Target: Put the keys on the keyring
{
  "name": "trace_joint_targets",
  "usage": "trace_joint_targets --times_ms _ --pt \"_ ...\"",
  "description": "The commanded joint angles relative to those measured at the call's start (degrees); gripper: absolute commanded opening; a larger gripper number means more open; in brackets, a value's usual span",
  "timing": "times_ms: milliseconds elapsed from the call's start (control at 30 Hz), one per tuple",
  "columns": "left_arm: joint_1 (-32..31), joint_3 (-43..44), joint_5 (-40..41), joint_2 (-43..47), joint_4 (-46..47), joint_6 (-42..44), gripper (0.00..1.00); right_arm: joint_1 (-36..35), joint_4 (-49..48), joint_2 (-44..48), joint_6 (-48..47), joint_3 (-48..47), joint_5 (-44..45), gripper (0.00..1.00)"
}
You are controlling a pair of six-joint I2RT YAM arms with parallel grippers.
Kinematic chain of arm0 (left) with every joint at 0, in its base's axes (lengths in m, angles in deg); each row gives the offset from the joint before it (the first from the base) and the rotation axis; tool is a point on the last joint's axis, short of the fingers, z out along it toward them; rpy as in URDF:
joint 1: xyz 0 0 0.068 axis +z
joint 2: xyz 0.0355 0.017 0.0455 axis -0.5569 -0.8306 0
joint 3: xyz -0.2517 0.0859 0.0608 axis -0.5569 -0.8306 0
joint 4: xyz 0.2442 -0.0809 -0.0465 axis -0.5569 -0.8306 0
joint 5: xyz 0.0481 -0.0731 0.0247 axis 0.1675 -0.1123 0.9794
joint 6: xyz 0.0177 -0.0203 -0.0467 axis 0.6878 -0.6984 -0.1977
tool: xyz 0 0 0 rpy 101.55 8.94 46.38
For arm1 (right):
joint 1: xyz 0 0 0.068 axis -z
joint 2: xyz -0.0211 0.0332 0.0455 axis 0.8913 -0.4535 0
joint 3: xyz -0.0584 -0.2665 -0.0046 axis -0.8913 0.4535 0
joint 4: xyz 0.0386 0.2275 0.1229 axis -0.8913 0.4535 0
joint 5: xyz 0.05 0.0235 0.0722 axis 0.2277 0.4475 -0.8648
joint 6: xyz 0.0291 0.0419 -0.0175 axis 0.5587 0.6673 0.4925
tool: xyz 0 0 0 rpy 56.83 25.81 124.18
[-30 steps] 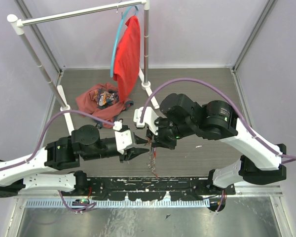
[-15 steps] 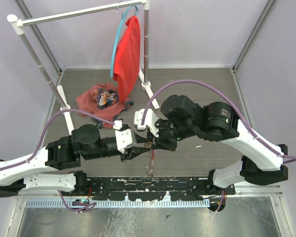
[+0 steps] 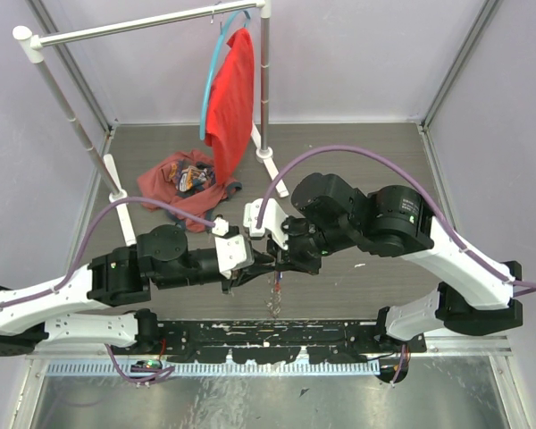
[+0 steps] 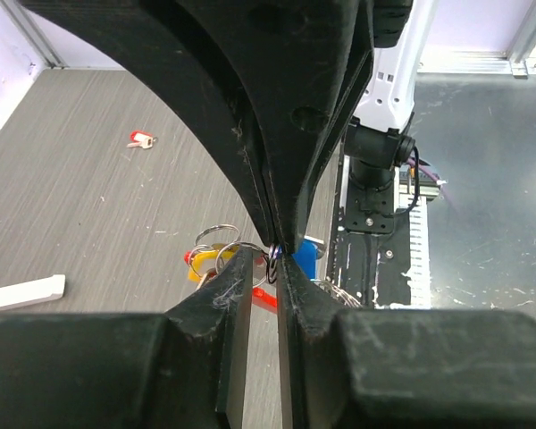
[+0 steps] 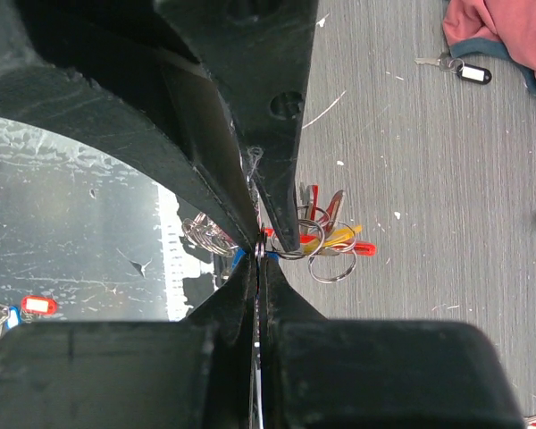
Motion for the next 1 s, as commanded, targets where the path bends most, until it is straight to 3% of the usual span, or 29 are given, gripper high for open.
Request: trace_joint_targets --times_ms 0,133,267,333,433,667,967 --pt "0.0 2.7 -1.1 -0.5 1.7 -0.1 0.22 -0.5 -5.1 1.8 -0.4 0.0 -1.2 0.01" --pt "0.0 3.1 -1.3 -0.8 1.9 -0.1 0.14 -0.6 -5.4 1.8 -0.4 0.5 -1.2 0.01" --pt "0.0 3.5 -1.1 -1.0 1.9 -0.4 0.00 -0.7 -6.1 1.9 -0.3 1.1 -1.1 0.01" --pt "0.0 3.7 -0.8 -1.0 1.9 -0.9 0.00 -0.7 -6.9 2.2 0.1 1.1 -0.5 0.02" --pt "-0.1 3.6 -0.3 -0.8 2.3 -1.7 0.00 -0.7 -9.3 3.4 0.9 1.6 1.5 0.19" --pt "0.0 0.4 2.5 1.7 6.1 -4.3 0.00 -0.7 -20.5 10.0 4.4 6.0 8.4 0.41" --pt "0.0 -5.1 4.4 7.0 13.5 -7.3 0.00 -0.7 -42.4 24.0 16.2 24.1 15.6 0.43"
